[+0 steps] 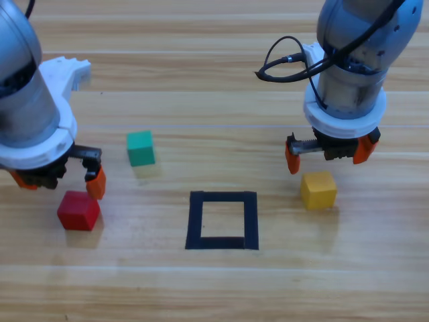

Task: Stack the blocks in the rectangular block: red at the bottom, yellow in the middle, green on top

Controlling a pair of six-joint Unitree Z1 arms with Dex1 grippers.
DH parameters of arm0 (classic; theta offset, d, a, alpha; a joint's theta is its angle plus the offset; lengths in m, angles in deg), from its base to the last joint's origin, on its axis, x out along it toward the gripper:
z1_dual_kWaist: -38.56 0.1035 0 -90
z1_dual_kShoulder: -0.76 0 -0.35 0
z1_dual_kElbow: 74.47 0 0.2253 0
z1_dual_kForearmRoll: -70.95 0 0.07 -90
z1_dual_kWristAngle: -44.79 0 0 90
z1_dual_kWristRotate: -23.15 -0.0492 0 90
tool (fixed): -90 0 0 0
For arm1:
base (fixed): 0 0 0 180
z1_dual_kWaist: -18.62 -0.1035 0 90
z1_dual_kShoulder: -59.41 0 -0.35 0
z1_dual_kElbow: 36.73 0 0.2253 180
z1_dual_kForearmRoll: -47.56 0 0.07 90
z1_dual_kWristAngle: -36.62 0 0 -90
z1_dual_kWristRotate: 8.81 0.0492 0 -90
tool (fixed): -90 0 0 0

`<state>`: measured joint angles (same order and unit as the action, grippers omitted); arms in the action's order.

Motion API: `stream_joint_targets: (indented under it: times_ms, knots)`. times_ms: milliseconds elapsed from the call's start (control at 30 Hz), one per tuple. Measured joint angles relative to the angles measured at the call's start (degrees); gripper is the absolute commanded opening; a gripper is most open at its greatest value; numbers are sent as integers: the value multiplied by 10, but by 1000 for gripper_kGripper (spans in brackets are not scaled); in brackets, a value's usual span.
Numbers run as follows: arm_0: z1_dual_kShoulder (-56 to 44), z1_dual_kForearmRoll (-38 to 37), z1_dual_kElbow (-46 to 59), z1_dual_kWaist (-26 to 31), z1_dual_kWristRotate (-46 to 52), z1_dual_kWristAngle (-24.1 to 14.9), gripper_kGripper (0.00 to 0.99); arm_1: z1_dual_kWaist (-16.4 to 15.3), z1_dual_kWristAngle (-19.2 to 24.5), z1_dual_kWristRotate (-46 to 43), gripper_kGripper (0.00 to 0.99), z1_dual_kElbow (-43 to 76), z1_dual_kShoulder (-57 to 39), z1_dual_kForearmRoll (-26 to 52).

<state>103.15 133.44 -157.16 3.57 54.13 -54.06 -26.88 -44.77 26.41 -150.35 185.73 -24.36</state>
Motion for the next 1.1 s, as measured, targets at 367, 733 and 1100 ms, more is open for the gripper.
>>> stream_joint_targets:
  times_ms: [367,733,1100]
  knots:
    - [7,-65,54,4,0,11,945,0,-18,0,911,0,52,15]
    - [34,-140,94,4,2,12,942,0,-68,-22,130,31,51,58]
    - [58,-192,112,5,2,11,845,21,-89,-46,112,178,-51,163]
